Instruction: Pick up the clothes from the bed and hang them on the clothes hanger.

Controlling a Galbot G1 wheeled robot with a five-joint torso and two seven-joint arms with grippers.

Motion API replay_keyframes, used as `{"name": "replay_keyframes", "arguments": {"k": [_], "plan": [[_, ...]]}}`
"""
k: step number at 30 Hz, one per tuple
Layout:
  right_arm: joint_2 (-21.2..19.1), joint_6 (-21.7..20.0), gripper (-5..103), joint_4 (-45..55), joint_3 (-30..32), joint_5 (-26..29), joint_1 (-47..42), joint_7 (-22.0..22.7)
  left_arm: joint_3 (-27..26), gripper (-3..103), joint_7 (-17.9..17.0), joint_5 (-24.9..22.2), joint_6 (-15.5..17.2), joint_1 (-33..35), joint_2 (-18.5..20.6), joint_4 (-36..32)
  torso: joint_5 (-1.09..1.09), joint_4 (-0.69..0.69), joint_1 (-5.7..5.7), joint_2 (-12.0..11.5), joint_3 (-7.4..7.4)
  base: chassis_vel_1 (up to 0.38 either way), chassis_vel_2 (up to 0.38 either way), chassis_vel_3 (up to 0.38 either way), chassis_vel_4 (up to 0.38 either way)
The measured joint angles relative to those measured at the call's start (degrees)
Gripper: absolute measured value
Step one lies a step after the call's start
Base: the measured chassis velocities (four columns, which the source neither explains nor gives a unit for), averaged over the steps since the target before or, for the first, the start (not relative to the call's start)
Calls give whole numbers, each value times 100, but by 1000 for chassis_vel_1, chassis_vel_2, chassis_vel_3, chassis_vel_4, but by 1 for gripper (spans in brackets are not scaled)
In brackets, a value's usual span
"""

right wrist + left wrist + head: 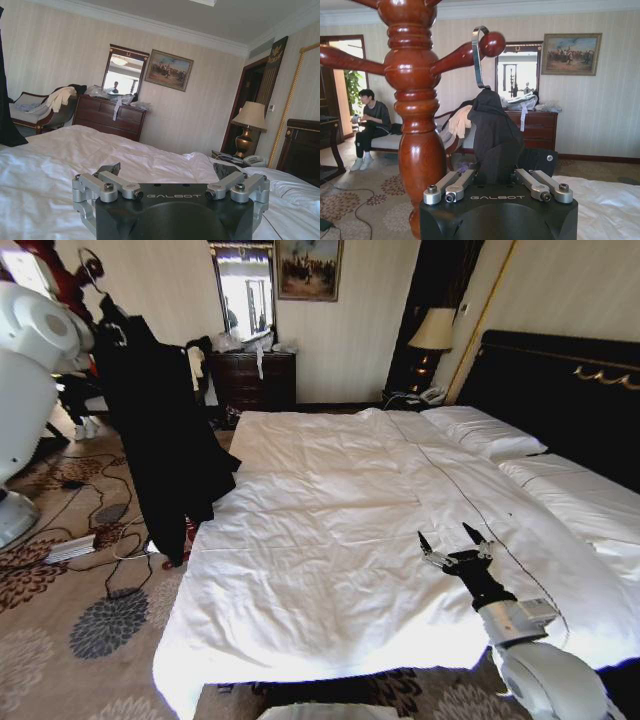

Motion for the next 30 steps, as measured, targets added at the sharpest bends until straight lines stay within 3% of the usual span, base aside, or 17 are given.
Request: {"name": "replay_keyframes", "arguments": {"k": [10, 17, 19, 21, 25, 28, 30], "plan": [[0, 0, 100, 0, 0, 0, 0, 0, -76, 19, -16, 4, 6, 147, 77, -16, 1, 0, 0, 0, 0, 0, 0, 0, 0], [0, 0, 100, 0, 0, 0, 0, 0, -170, 18, -301, -97, 208, 200, 59, -137, 2, 0, 0, 0, -1, 0, 0, 0, 0], [0, 0, 100, 0, 0, 0, 0, 0, -214, 29, -352, -100, 231, 267, 84, -216, -6, 3, 0, 0, 0, 0, 0, 0, 0], [0, 0, 100, 0, 0, 0, 0, 0, -268, 39, -394, -94, 232, 327, 118, -303, -1, 3, 0, 0, 0, 0, 0, 0, 0], [0, 0, 100, 0, 0, 0, 0, 0, -327, 45, -423, -78, 233, 407, 179, -415, 1, -2, 0, 0, 0, 0, 0, 0, 0], [0, 0, 100, 0, 0, 0, 0, 0, -457, 61, -490, -73, 233, 552, 298, -596, -1, 1, 0, 0, 0, 0, 0, 0, 0], [0, 0, 100, 0, 0, 0, 0, 0, -543, 67, -517, -77, 233, 642, 349, -685, 0, 0, 0, 0, -1, 0, 0, 0, 0]]}}
